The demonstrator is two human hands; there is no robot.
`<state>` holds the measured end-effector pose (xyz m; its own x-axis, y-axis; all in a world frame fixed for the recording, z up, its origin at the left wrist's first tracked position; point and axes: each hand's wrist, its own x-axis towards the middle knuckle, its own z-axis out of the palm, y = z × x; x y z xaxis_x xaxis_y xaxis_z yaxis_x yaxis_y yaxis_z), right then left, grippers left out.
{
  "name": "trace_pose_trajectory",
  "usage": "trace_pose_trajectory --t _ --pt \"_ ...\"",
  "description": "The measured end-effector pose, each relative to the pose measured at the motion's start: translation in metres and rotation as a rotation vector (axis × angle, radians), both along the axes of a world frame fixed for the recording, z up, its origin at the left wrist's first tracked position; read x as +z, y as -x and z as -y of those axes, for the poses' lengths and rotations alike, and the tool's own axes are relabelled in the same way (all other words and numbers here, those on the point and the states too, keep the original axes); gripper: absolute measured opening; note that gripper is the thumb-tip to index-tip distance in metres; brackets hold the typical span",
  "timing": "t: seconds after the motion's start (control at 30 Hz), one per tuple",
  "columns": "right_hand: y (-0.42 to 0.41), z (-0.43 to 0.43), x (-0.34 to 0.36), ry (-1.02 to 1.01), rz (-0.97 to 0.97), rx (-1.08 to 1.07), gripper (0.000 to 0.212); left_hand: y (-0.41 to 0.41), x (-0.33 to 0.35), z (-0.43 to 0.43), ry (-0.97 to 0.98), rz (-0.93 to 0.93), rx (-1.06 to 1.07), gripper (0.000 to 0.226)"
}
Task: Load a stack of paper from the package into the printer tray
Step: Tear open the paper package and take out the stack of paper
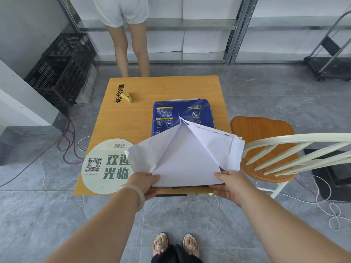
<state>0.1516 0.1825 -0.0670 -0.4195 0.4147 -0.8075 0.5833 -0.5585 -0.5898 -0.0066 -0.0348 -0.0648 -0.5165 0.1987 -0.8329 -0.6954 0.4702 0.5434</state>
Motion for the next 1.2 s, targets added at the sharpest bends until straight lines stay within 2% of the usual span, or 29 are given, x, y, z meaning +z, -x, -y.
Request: trace_pose_trajectory --t 0.2,0.33,0.47,0.67,0.87,1.03,1.2 --pt "-0.01 0.0 0.001 0.048 -0.008 0.033 0.029 -0.014 0.0 0.007 -0.094 0.075 0.086 0.012" --pt "-0.001 0.005 0.0 0.062 -0.021 -0.058 0.022 -0.018 -0.002 0.001 -0.088 0.036 0.167 0.014" --pt "-0.004 0.008 -0.006 0.014 -0.045 -0.038 0.019 -0.023 -0.006 0.003 -0.064 -0.024 0.178 0.03" --pt "-0.023 0.015 -0.009 -0.023 -0.08 -0.036 0.01 -0.041 -0.008 0.015 -0.133 -0.03 0.163 0.011" --pt "-0.056 0.044 0.001 -0.051 -0.118 -0.106 0.007 -0.069 -0.002 0.041 -0.14 -0.054 0.139 0.022" --pt "-0.095 0.086 0.016 -0.062 -0.127 -0.188 0.007 -0.098 0.014 0.075 -0.178 -0.067 0.13 0.012" --pt "-0.136 0.129 0.035 -0.088 -0.148 -0.235 0.008 -0.133 0.035 0.11 -0.183 -0.067 0.113 0.015"
